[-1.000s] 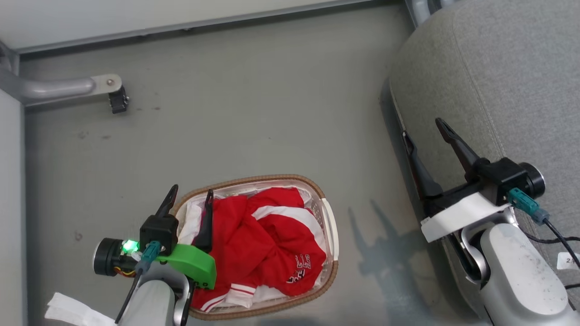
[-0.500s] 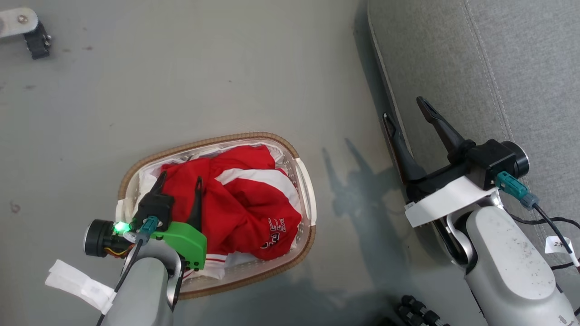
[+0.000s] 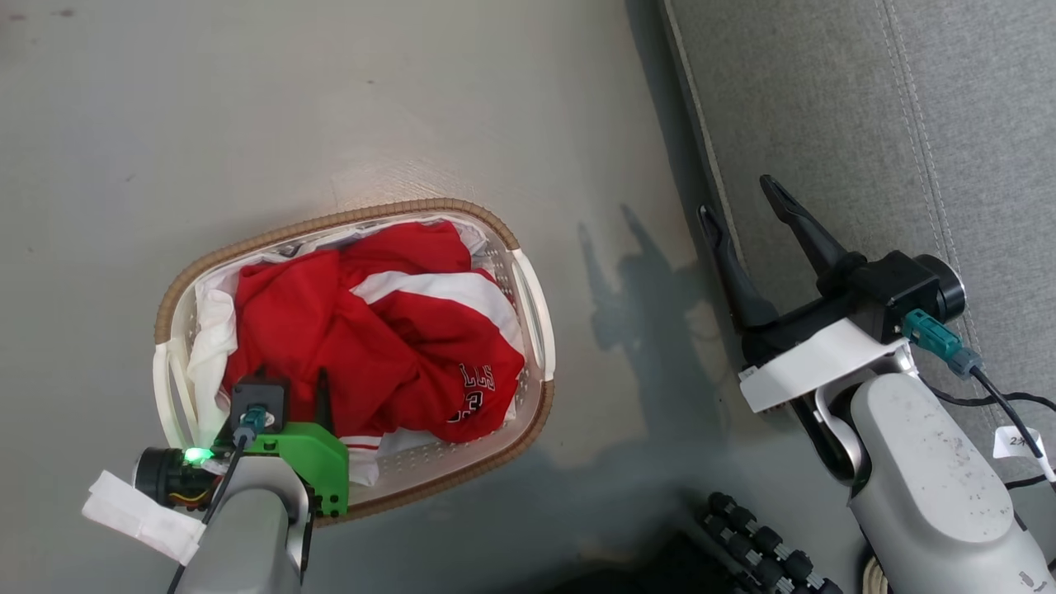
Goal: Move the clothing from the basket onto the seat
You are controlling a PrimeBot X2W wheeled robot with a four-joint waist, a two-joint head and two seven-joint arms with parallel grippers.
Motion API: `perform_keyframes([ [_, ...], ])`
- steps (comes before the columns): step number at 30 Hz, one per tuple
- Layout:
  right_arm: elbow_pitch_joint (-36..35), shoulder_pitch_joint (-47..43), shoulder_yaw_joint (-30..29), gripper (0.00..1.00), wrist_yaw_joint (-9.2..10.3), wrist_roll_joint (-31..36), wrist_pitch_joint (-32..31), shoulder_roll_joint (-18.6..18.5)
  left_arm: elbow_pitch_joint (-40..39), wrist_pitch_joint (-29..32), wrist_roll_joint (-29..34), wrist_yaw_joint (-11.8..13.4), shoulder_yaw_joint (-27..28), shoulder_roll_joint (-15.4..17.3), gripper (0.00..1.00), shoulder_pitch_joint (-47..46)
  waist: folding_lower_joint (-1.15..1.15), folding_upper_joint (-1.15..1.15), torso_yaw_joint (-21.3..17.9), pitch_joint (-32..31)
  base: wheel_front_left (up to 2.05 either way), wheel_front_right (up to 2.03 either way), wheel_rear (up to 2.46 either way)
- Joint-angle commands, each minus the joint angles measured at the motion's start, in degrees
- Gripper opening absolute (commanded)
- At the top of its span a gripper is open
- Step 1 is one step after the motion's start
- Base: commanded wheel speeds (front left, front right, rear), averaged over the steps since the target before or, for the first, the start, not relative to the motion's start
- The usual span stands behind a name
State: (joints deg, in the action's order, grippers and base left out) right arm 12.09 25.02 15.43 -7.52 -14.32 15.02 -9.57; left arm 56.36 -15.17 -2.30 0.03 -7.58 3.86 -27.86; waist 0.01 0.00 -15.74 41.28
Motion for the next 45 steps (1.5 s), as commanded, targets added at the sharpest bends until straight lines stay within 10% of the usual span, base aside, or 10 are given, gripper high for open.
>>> perform_keyframes([
  [1,0.14,-0.27,-0.06,1.0,0.06,-0.32,0.23,0.06,1.29,0.02,-0.15,0.46,0.14,0.3,1.0,-1.91,-0.01,0.0,-0.16,0.67,0.0,0.0,0.0],
  [24,-1.8,2.03,-0.01,1.0,0.06,-0.38,0.18,2.32,12.77,0.2,1.54,-1.18,-3.66,2.11,1.0,-13.91,-0.01,0.0,-1.26,8.57,0.0,0.0,0.0],
  [27,-1.36,2.09,0.21,1.0,0.06,-0.12,0.18,2.55,14.04,0.14,1.76,-1.69,-4.71,2.11,0.0,-15.49,-0.01,0.0,-1.31,8.51,0.0,0.0,0.0],
  [45,1.28,0.14,0.2,1.0,0.06,-1.29,0.18,3.3,5.8,0.02,-0.51,-3.0,-5.85,1.19,0.0,-6.4,-0.01,0.0,-1.28,-4.96,0.0,0.0,0.0],
])
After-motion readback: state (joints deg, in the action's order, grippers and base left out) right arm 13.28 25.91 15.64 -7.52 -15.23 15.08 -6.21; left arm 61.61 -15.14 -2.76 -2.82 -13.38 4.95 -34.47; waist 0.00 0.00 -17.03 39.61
